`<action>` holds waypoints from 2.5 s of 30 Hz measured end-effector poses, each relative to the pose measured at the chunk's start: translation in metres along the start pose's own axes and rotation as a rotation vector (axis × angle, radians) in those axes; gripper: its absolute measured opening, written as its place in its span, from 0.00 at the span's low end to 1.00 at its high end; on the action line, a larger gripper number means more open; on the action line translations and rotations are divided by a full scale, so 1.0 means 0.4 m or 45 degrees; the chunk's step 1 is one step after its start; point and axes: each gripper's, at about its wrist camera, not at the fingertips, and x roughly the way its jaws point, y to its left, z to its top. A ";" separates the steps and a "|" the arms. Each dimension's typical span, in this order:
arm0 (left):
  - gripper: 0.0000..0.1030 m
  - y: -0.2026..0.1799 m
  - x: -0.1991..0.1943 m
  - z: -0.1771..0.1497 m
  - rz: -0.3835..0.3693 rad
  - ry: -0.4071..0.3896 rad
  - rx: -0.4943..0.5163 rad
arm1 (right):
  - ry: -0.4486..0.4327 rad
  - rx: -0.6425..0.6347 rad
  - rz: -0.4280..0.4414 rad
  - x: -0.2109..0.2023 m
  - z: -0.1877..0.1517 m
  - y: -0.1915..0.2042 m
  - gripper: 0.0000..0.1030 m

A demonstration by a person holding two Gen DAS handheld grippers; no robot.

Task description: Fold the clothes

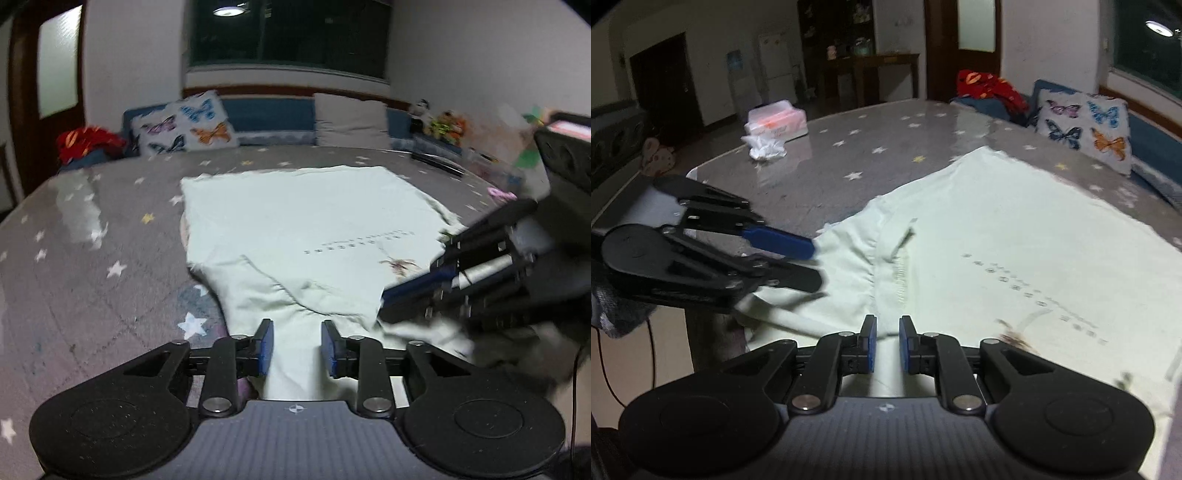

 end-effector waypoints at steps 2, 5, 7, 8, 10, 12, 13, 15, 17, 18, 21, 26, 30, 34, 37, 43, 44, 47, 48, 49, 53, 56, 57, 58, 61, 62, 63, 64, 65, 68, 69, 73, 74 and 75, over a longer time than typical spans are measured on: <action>0.35 -0.012 -0.019 -0.006 -0.014 0.008 0.050 | -0.008 0.025 -0.039 -0.037 -0.019 -0.014 0.12; 0.43 -0.038 -0.051 -0.022 -0.055 0.025 0.156 | 0.000 0.061 -0.106 -0.097 -0.062 -0.036 0.17; 0.45 -0.058 -0.069 -0.033 -0.070 0.033 0.244 | 0.018 0.070 -0.154 -0.138 -0.096 -0.049 0.24; 0.46 -0.068 -0.077 -0.038 -0.075 0.038 0.289 | 0.027 0.074 -0.178 -0.159 -0.113 -0.055 0.28; 0.48 -0.081 -0.087 -0.046 -0.081 0.045 0.361 | 0.062 0.062 -0.231 -0.198 -0.149 -0.062 0.29; 0.50 -0.087 -0.079 -0.050 -0.080 0.058 0.411 | 0.092 0.045 -0.268 -0.227 -0.176 -0.065 0.32; 0.51 -0.089 -0.074 -0.053 -0.079 0.065 0.435 | 0.111 0.036 -0.289 -0.244 -0.191 -0.066 0.38; 0.53 -0.094 -0.065 -0.057 -0.076 0.079 0.482 | 0.134 0.020 -0.312 -0.267 -0.214 -0.066 0.40; 0.54 -0.099 -0.055 -0.062 -0.074 0.093 0.530 | 0.146 0.006 -0.323 -0.278 -0.231 -0.067 0.44; 0.54 -0.101 -0.050 -0.064 -0.073 0.100 0.553 | 0.151 -0.001 -0.328 -0.282 -0.240 -0.068 0.45; 0.54 -0.108 -0.035 -0.071 -0.070 0.120 0.625 | 0.163 -0.038 -0.336 -0.275 -0.260 -0.067 0.46; 0.54 -0.108 -0.015 -0.074 -0.075 0.123 0.683 | 0.155 -0.055 -0.311 -0.251 -0.273 -0.077 0.48; 0.53 -0.100 0.003 -0.068 -0.098 0.114 0.683 | 0.145 -0.032 -0.281 -0.247 -0.270 -0.093 0.46; 0.33 -0.090 0.018 -0.059 -0.156 0.123 0.652 | 0.130 -0.006 -0.265 -0.245 -0.270 -0.097 0.27; 0.12 -0.085 0.025 -0.054 -0.174 0.126 0.630 | 0.122 -0.007 -0.282 -0.242 -0.267 -0.089 0.09; 0.05 -0.077 -0.013 -0.043 -0.164 0.071 0.569 | 0.061 -0.040 -0.329 -0.274 -0.255 -0.062 0.04; 0.05 -0.080 -0.026 -0.042 -0.162 0.059 0.569 | 0.046 -0.044 -0.332 -0.287 -0.252 -0.055 0.04; 0.05 -0.088 -0.080 -0.045 -0.177 0.031 0.551 | 0.018 -0.062 -0.344 -0.328 -0.245 -0.027 0.04; 0.05 -0.090 -0.098 -0.046 -0.182 0.022 0.545 | 0.013 -0.067 -0.348 -0.344 -0.246 -0.014 0.04; 0.05 -0.093 -0.118 -0.048 -0.184 0.009 0.544 | 0.008 -0.072 -0.353 -0.359 -0.246 0.000 0.04; 0.05 -0.091 -0.171 -0.032 -0.160 -0.051 0.508 | -0.034 -0.091 -0.411 -0.415 -0.226 0.041 0.04; 0.05 -0.081 -0.168 0.010 -0.117 -0.101 0.505 | -0.076 -0.116 -0.454 -0.427 -0.180 0.039 0.03; 0.05 -0.076 -0.161 0.031 -0.101 -0.116 0.503 | -0.087 -0.138 -0.469 -0.425 -0.163 0.035 0.03; 0.05 -0.071 -0.153 0.052 -0.086 -0.132 0.500 | -0.095 -0.152 -0.479 -0.422 -0.149 0.031 0.03; 0.05 -0.045 -0.120 0.120 -0.043 -0.174 0.501 | -0.119 -0.206 -0.504 -0.400 -0.083 -0.007 0.03; 0.05 -0.032 -0.103 0.143 -0.028 -0.185 0.505 | -0.122 -0.217 -0.512 -0.391 -0.063 -0.021 0.03; 0.05 -0.018 -0.084 0.165 -0.020 -0.191 0.510 | -0.125 -0.228 -0.519 -0.382 -0.043 -0.035 0.03; 0.05 -0.006 -0.064 0.190 -0.014 -0.195 0.511 | -0.126 -0.242 -0.527 -0.366 -0.013 -0.058 0.03; 0.05 0.007 -0.042 0.216 -0.008 -0.198 0.509 | -0.125 -0.251 -0.534 -0.350 0.012 -0.076 0.03; 0.05 0.036 0.033 0.283 0.016 -0.184 0.527 | -0.114 -0.271 -0.543 -0.294 0.083 -0.147 0.03; 0.05 0.047 0.067 0.308 0.027 -0.172 0.534 | -0.107 -0.272 -0.542 -0.274 0.103 -0.173 0.03; 0.05 0.097 0.199 0.372 0.048 -0.111 0.515 | -0.067 -0.272 -0.537 -0.175 0.171 -0.276 0.03; 0.05 0.109 0.234 0.385 0.052 -0.095 0.507 | -0.055 -0.272 -0.536 -0.148 0.185 -0.302 0.03; 0.05 0.122 0.269 0.398 0.055 -0.079 0.498 | -0.043 -0.262 -0.536 -0.121 0.197 -0.331 0.03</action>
